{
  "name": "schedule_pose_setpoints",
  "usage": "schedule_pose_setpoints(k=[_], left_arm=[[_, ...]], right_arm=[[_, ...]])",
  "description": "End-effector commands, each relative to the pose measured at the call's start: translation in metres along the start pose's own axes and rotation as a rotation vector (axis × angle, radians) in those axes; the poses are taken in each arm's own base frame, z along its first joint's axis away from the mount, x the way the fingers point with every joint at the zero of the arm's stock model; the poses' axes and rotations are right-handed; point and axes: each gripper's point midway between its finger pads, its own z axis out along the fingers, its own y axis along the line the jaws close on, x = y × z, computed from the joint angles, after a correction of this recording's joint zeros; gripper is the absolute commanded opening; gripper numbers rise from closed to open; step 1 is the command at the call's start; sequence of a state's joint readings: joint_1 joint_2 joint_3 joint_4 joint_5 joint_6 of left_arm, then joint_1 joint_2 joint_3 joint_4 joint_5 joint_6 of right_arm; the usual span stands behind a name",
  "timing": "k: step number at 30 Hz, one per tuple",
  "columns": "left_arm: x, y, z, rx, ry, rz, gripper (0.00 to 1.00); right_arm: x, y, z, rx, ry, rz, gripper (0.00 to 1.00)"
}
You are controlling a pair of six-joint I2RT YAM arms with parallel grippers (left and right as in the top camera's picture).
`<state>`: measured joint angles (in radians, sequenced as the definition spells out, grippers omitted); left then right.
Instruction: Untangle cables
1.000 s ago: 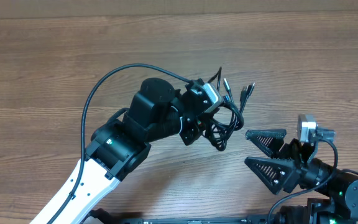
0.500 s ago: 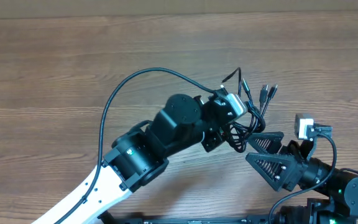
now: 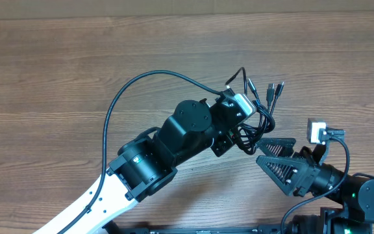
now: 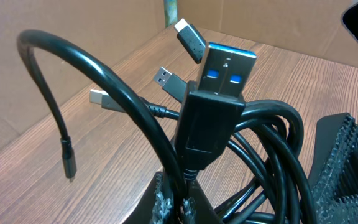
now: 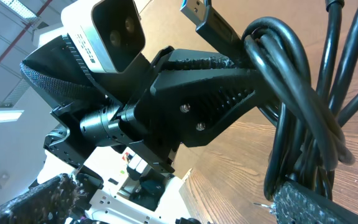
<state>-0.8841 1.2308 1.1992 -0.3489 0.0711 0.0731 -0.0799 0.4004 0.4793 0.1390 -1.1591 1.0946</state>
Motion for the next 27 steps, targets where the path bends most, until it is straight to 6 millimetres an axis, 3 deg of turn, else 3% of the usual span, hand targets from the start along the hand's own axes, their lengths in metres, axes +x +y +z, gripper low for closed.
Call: schedule_pose_setpoints(k=[1, 6, 11, 14, 21, 26, 27], left_arm=[[-0.013, -0.006, -0.009, 0.023, -0.042, -0.025, 0.04], [-0.015, -0.02, -0.017, 0.105, -0.047, -0.047, 0.04], [-0.009, -0.046, -0.022, 0.256, -0.023, -0.05, 0.04], [-0.009, -0.048, -0.022, 0.272, -0.025, -0.05, 0.04], [-0.017, -0.046, -0.022, 0.26, -0.053, -0.081, 0.04], [-0.019, -0.02, -0.017, 0.112, -0.056, -0.233, 0.04], [-0.019, -0.017, -0.017, 0.092, -0.056, -0.259, 0.04]], right_arm=[[-0.006, 0.002, 0.0, 0.007, -0.02, -0.031, 1.0], [-0.009, -0.019, -0.001, 0.08, -0.061, 0.017, 1.0], [-0.01, -0.021, -0.001, 0.088, -0.066, 0.008, 1.0], [-0.009, -0.021, -0.001, 0.089, -0.065, -0.003, 0.96], [-0.007, -0.022, -0.001, 0.092, -0.052, -0.071, 0.51], [-0.003, -0.021, -0.001, 0.081, -0.023, -0.154, 0.08], [0.0, -0.019, -0.001, 0.071, -0.008, -0.185, 0.04]])
